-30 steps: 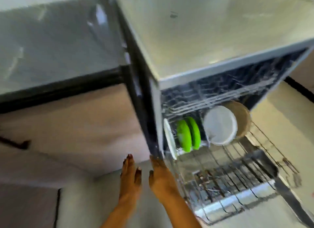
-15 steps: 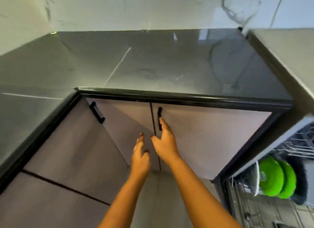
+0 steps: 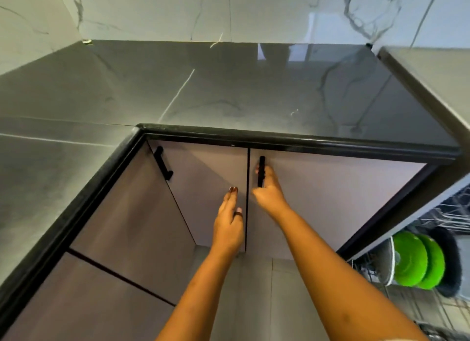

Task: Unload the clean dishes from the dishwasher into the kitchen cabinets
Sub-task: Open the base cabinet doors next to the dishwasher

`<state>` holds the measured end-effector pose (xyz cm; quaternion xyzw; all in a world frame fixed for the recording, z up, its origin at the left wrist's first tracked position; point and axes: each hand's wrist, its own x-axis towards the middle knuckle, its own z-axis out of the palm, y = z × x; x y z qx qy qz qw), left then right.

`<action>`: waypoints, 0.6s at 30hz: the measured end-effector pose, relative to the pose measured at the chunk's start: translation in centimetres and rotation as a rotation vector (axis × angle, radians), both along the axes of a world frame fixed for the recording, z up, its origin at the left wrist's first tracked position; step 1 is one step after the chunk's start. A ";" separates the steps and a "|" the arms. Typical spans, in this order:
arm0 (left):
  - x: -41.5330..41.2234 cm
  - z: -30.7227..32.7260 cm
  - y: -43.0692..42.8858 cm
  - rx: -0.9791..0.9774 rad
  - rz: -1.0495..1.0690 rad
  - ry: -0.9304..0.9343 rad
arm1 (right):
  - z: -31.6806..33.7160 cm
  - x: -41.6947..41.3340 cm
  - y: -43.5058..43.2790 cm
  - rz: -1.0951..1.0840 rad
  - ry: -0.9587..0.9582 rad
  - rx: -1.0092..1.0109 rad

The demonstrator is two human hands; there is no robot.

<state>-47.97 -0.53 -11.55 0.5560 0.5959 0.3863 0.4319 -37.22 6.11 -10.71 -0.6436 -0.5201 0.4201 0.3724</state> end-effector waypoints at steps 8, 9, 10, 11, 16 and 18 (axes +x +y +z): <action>1.7 2.5 -1.4 0.374 0.048 0.054 | -0.3 0.7 -6.4 0.001 -0.110 0.166; 2.0 3.1 -1.4 0.417 0.037 0.046 | -0.3 1.1 -7.8 0.009 -0.097 0.174; 2.6 3.7 -1.5 0.448 0.010 0.032 | -0.1 1.6 -9.3 0.010 -0.093 0.178; 3.0 4.3 -1.7 0.471 -0.026 0.020 | 0.0 1.9 -10.6 0.014 -0.093 0.194; 5.7 4.8 -4.8 0.569 -0.192 0.062 | 0.7 3.6 -15.8 -0.133 0.016 0.246; 6.3 4.4 -6.5 0.540 -0.236 0.010 | 1.0 4.2 -17.4 -0.212 0.037 0.278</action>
